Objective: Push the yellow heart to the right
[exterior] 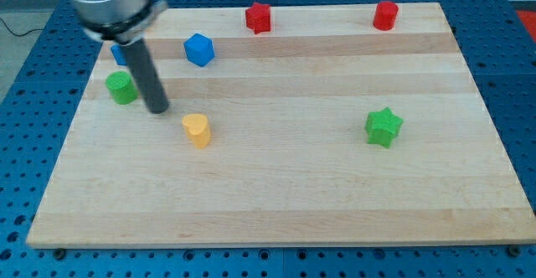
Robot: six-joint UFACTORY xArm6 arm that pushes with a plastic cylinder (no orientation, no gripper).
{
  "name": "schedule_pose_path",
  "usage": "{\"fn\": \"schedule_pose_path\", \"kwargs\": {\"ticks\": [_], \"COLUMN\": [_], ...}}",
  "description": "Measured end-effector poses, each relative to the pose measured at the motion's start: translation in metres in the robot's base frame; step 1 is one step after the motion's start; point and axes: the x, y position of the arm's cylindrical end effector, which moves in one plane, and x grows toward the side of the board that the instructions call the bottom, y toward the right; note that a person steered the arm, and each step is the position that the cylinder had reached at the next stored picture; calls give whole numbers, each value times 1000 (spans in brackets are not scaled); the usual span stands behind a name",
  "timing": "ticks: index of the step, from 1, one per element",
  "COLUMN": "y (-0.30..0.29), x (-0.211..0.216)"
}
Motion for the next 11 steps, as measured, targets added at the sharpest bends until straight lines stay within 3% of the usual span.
{"fn": "schedule_pose_path", "kwargs": {"ticks": [1, 2, 4, 6, 8, 10, 11], "y": [36, 23, -2, 113, 102, 176, 168], "x": [-9, -1, 59, 46, 60, 7, 3]}}
